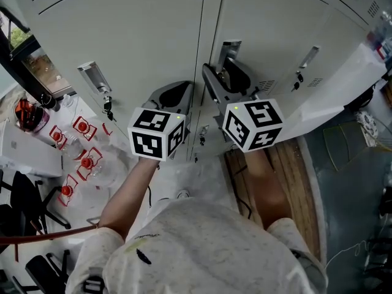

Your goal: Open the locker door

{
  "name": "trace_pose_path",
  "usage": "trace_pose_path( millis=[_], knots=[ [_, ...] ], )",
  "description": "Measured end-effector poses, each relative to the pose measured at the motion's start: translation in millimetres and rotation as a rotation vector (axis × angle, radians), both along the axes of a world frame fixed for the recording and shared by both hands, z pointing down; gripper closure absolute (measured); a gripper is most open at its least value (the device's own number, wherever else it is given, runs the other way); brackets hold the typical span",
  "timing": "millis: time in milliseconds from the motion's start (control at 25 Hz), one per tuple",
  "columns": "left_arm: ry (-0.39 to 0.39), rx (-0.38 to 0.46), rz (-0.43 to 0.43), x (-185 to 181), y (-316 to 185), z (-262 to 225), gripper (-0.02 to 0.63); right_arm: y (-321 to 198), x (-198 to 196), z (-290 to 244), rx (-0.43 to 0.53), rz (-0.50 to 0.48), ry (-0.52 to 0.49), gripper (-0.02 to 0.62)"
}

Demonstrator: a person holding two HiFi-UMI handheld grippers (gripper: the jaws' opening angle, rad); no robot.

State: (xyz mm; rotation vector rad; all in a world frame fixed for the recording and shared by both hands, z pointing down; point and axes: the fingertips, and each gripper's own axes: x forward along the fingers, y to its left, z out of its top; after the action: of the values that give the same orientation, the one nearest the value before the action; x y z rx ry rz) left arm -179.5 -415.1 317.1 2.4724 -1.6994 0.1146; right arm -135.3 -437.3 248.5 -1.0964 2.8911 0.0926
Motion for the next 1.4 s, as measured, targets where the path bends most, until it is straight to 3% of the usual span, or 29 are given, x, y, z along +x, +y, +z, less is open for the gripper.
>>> trace_pose_path(
  millis=[400,840,1400],
  knots=[
    [0.012,-0.018,-0.016,-9,6,6,0.600,2,-1,1,-0.037,0.003,-0.031,0.414],
    [0.014,-0.030,-0.007,2,16,10,0.600,19,13,0,-0.047,-0.027,-0.045,0.414],
    [0.008,-0.030,-0.017,22,33,9,0.600,44,37,0,-0.017,0.003,-0.025,0.414]
  ],
)
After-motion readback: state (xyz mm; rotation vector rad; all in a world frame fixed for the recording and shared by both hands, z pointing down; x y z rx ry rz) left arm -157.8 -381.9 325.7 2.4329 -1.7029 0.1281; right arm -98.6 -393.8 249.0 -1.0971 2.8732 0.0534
